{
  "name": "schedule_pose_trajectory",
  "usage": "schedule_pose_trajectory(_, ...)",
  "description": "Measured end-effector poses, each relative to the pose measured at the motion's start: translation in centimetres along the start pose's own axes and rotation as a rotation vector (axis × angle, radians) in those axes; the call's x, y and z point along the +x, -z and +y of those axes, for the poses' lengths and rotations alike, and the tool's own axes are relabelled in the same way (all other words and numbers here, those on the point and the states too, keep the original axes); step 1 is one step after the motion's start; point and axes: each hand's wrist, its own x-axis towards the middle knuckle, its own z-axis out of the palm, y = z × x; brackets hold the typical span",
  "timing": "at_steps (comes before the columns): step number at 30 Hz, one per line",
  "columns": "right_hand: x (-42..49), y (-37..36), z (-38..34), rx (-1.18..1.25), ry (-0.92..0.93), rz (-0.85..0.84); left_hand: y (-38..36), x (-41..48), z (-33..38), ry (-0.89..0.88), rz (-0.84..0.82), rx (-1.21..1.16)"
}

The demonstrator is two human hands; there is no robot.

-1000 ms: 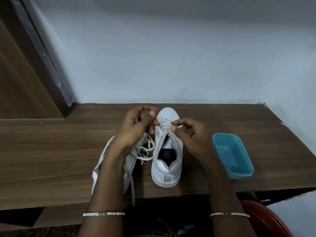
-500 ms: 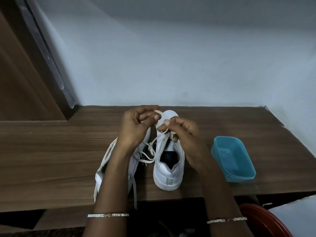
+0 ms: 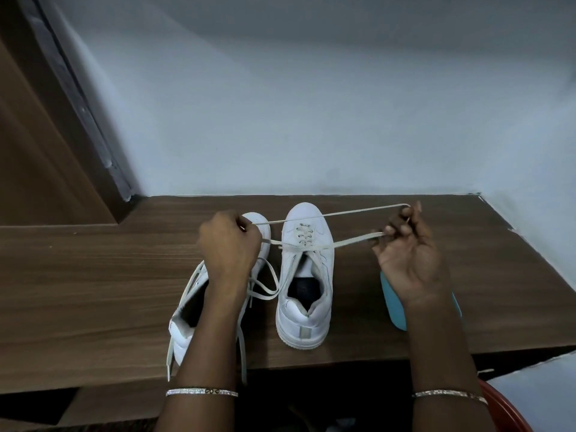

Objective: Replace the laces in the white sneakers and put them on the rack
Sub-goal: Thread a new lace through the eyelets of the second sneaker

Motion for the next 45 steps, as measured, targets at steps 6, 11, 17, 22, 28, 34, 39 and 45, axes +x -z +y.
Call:
schedule_pose_trajectory(6, 0.4, 0.8, -0.3, 0.068, 0.094, 0.079, -0.2, -0.1, -0.4, 0.057, -0.013, 0.063)
schedule_pose_trajectory(11, -0.4, -1.2, 1.3, -0.362, 0.051, -0.013, 0.0, 0.1, 0.3, -0.362, -0.106, -0.164)
schedule_pose_trajectory(17, -1.9, -4.6, 3.3, -0.836, -0.06, -0.307, 1.2, -1.8, 4.0, -0.615, -0.441, -0.51)
schedule_pose_trajectory(22, -1.8, -4.4, 3.5, -0.902, -0.047, -0.3, 0.1, -2.3, 4.5, -0.639, -0.461, -0.437)
schedule_pose_trajectory(28, -1.4, -3.0, 3.0, -0.934, -0.038, -0.25, 0.3, -0.8, 1.8, -0.471, -0.583, -0.354)
schedule_pose_trajectory(34, -1.0, -1.1, 1.7, -0.758, -0.008, -0.126, 1.0, 1.2, -1.4, -0.382, -0.384, -0.16)
schedule_pose_trajectory(39, -0.6, -0.8, 2.0, -0.666, 0.016, -0.107, 1.4, 1.5, -1.7, -0.349, -0.238, -0.078)
schedule_pose_trajectory(45, -0.8, -2.3, 3.3, -0.714, -0.004, -0.202, 0.5, 0.3, -0.2, -0.461, -0.408, -0.287)
